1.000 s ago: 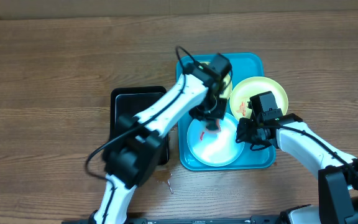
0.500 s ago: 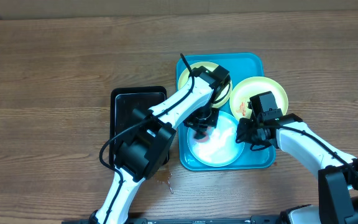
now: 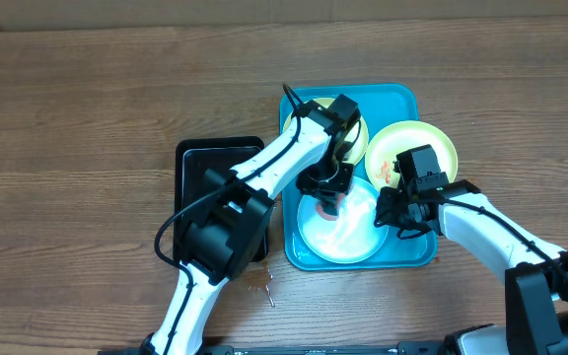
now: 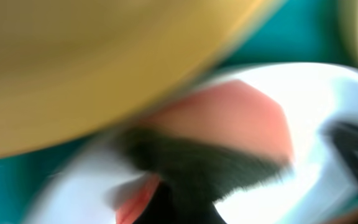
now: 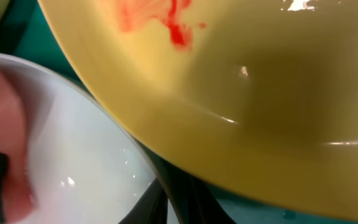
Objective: Clean dirty plates on tray and stack at the side
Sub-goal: 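Scrub the white plate with the sponge in the left gripper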
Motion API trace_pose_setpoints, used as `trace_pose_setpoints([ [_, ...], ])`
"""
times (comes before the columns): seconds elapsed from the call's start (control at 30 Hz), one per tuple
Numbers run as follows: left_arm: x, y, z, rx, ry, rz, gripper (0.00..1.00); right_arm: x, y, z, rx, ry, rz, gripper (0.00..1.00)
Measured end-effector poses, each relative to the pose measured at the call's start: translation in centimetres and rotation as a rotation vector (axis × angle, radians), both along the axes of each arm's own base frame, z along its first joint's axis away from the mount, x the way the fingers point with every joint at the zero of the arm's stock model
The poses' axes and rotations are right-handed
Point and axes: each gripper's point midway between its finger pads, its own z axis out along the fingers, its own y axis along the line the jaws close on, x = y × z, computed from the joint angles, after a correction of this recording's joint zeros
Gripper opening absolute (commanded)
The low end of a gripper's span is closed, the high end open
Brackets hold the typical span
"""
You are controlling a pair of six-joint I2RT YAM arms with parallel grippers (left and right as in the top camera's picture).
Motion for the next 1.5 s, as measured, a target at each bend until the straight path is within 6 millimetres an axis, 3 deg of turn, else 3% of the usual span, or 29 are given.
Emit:
trace_pose_setpoints([
  [0.13,-1.7,-1.5,0.0,-0.055,0.071,-0.016,0.04,0.0,0.0,0.0,0.000,0.000,0.000,0.13],
  [0.23,-3.1,-1.3,0.1,-0.035,0.124,-0.023,0.04,0.0,0.0,0.0,-0.001,0.000,0.000,0.13],
  [0.43,-4.8,2.2,0.0,0.138,0.181,-0.023,0.04,0.0,0.0,0.0,-0.002,0.001,-0.001,0.13],
  [0.57,-3.8,5.3,-0.4,0.296,0.122,-0.010,0.04,0.0,0.0,0.0,-0.002,0.001,0.000,0.13],
  [0.63,-3.3,5.9,-0.6,0.328,0.094,-0.006,0.04,0.0,0.0,0.0,-0.002,0.001,0.000,0.13],
  [0.97,0.6,7.0,-0.2,0.377,-0.058,0.028,0.04,-0.1,0.2,0.0,0.013,0.004,0.004,0.13],
  [1.13,3.3,6.1,0.9,0.334,-0.139,0.055,0.04,-0.1,0.3,0.0,0.016,0.004,0.005,0.13],
  [1.27,4.3,3.6,0.7,0.217,-0.178,0.036,0.04,-0.1,0.3,0.0,0.015,0.004,0.004,0.13],
  [1.5,2.6,-0.5,-0.4,0.055,-0.147,-0.026,0.04,-0.1,-0.2,-0.1,-0.008,0.006,-0.005,0.13],
])
